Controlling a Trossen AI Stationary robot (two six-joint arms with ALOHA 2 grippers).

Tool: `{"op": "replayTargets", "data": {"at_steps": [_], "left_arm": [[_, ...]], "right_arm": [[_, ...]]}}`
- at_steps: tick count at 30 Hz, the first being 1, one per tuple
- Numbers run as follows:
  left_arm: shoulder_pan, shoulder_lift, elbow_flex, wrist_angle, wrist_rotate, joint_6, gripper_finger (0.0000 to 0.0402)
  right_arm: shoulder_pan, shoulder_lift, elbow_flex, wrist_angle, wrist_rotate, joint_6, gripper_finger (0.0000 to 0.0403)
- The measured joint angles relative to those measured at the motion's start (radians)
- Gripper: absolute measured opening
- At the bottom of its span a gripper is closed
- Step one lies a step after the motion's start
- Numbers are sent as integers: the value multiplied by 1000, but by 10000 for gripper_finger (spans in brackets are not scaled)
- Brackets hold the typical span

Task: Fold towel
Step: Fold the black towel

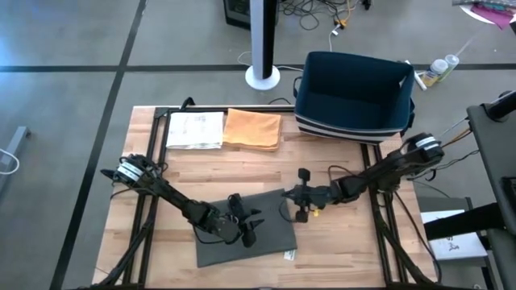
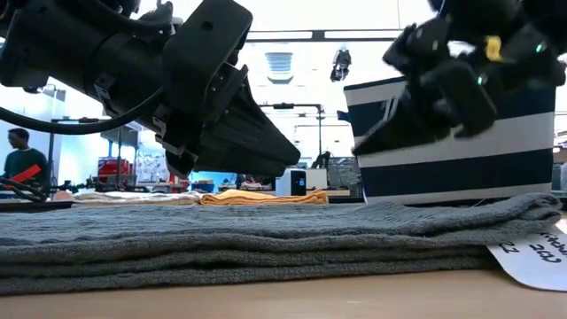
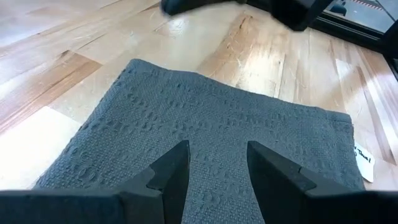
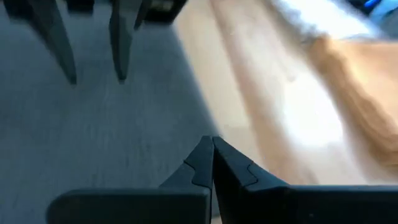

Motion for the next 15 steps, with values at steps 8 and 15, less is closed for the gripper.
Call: {"op": "replayTargets", "data": {"at_steps": [8, 15], "left_arm": [[1, 0, 0, 1, 0, 0, 152], [10, 0, 0, 2, 0, 0, 152]], "right_arm": [[20, -7, -5, -3, 44, 79, 0], [36, 3, -6, 5, 32, 11, 0]]}}
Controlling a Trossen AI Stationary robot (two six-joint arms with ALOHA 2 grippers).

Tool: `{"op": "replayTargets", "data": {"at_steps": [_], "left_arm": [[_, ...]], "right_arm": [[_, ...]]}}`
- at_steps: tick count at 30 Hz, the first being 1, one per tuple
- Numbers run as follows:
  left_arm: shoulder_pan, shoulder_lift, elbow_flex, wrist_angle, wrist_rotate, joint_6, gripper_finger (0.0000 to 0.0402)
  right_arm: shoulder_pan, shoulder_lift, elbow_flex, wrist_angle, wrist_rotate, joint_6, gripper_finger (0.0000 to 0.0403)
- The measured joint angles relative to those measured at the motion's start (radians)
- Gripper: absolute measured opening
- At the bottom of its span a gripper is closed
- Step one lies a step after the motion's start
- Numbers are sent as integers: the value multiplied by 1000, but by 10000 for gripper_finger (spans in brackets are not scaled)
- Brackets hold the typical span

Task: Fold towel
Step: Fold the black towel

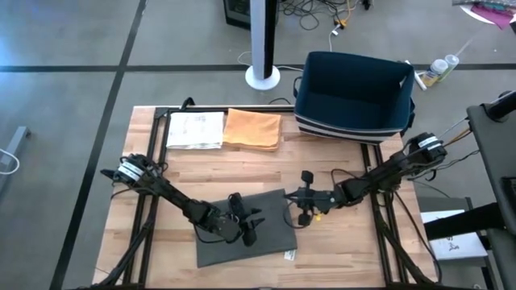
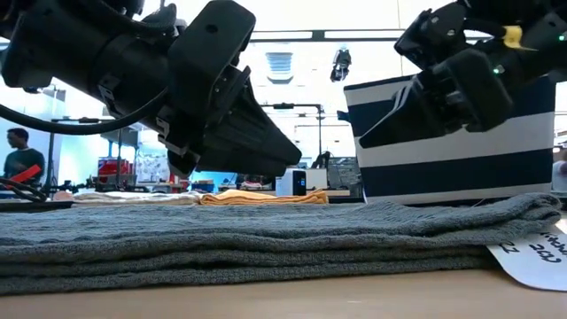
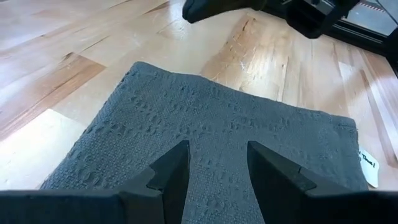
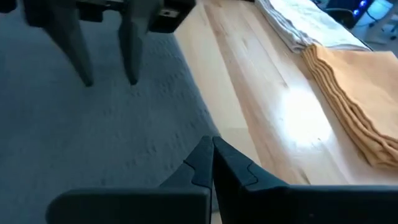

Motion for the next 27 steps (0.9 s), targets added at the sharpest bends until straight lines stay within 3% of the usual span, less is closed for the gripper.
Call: {"op": "replayTargets", "data": {"at_steps": [27], "left_arm": [[25, -2, 0, 17, 1, 49, 152]], "right_arm": [[-1, 38, 2, 1, 8, -3, 0]]}}
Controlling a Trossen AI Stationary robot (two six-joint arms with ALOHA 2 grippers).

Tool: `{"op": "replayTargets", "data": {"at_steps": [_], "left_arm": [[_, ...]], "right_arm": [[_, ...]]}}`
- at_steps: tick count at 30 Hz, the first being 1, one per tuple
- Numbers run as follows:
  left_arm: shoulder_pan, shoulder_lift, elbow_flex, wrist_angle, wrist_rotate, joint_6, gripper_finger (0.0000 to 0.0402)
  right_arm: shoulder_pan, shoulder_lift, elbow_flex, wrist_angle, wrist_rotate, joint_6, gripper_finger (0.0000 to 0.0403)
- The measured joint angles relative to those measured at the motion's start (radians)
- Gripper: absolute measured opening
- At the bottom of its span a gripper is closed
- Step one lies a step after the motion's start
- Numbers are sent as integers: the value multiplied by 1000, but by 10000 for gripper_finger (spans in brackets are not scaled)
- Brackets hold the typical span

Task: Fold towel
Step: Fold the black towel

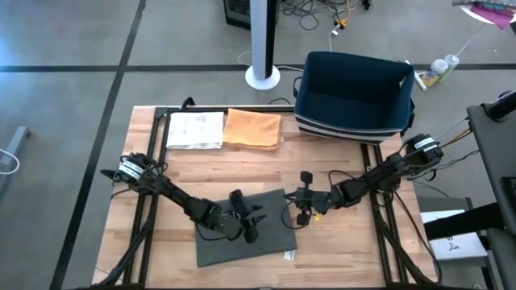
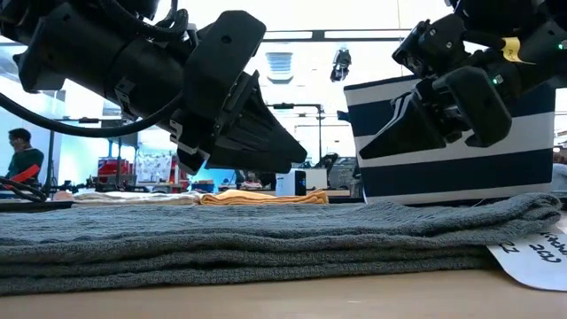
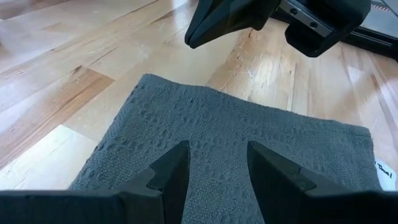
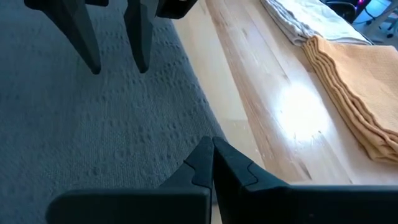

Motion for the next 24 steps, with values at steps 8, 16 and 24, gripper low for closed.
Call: {"op": "replayTargets", "data": {"at_steps": [8, 16, 24], "left_arm": [[4, -15, 0, 0, 0, 0, 152], [9, -28, 0, -1, -1, 6, 152], [32, -81, 0, -27, -34, 11, 152]], "right_arm": [[0, 0, 0, 0, 0, -1, 0], [-1, 0, 0, 0, 0, -3, 0], [-12, 0, 9, -1, 1, -4, 0]]}}
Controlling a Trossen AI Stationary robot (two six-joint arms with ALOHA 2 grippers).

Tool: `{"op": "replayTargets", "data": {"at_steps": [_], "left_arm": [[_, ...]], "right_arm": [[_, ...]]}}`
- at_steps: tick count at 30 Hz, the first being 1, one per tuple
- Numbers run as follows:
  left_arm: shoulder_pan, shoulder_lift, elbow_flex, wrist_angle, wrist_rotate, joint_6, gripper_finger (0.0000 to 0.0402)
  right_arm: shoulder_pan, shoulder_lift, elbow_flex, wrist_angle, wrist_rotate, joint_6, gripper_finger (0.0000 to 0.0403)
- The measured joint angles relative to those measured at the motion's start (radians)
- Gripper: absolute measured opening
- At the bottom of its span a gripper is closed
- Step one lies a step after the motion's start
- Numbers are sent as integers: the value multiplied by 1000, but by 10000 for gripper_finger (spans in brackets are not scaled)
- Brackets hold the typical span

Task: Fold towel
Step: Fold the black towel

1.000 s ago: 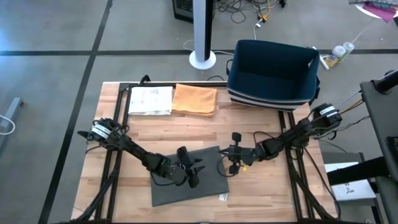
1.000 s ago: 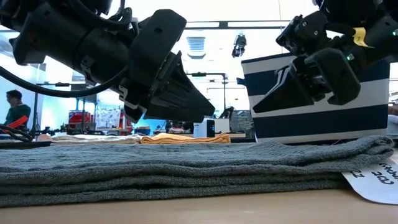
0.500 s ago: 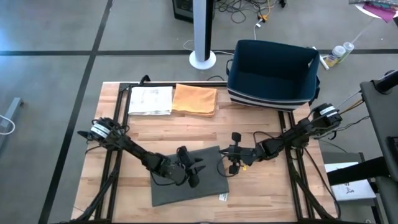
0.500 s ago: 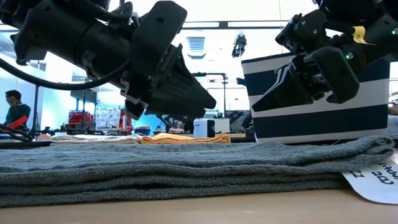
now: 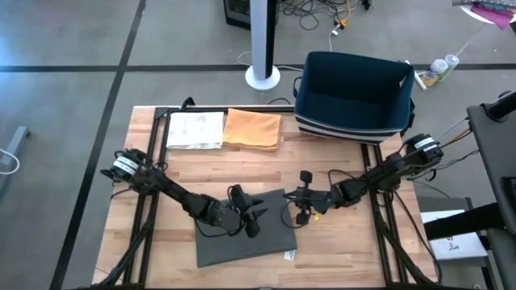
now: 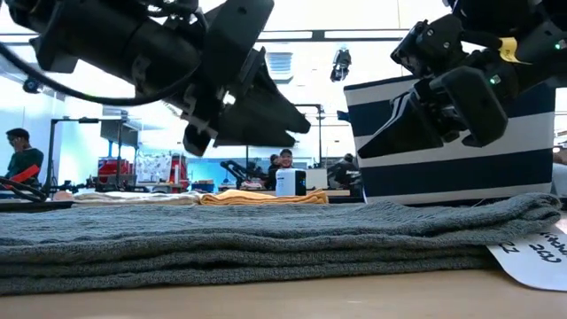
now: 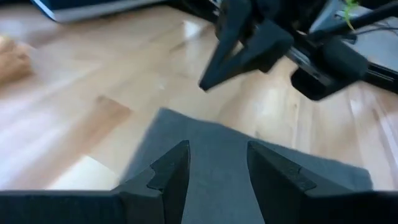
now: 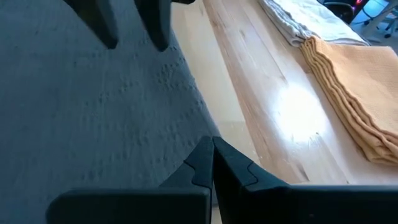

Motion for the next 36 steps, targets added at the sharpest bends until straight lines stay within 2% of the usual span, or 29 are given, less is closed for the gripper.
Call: {"op": "replayTargets", "data": {"at_steps": [4, 9, 15, 19, 23, 27, 32, 34, 36], "left_arm": [[14, -47, 0, -35, -59, 94, 148], [25, -105, 0, -53, -130, 373, 137], [26, -194, 0, -153, -324, 577, 117], [25, -292, 0, -304, -438, 582, 114], [25, -398, 0, -451, -432, 491, 113], [26, -455, -14, -499, -412, 463, 114], [26, -468, -19, -497, -417, 528, 117], [26, -469, -19, -498, -475, 571, 117], [19, -471, -19, -498, -579, 577, 115]], "right_arm": [[-17, 0, 12, 0, 0, -18, 0], [-63, 0, 33, 0, 0, -97, 0], [-144, 0, 57, 0, 1, -165, 0], [-185, 0, 71, 0, 1, -254, 0], [-193, 0, 98, -1, 1, -308, 0], [-182, 0, 126, -45, -2, -354, 0], [-171, 0, 187, -249, -6, -354, 0], [-166, 0, 228, -366, -5, -341, 0], [-152, 0, 279, -504, -2, -293, 0]]}}
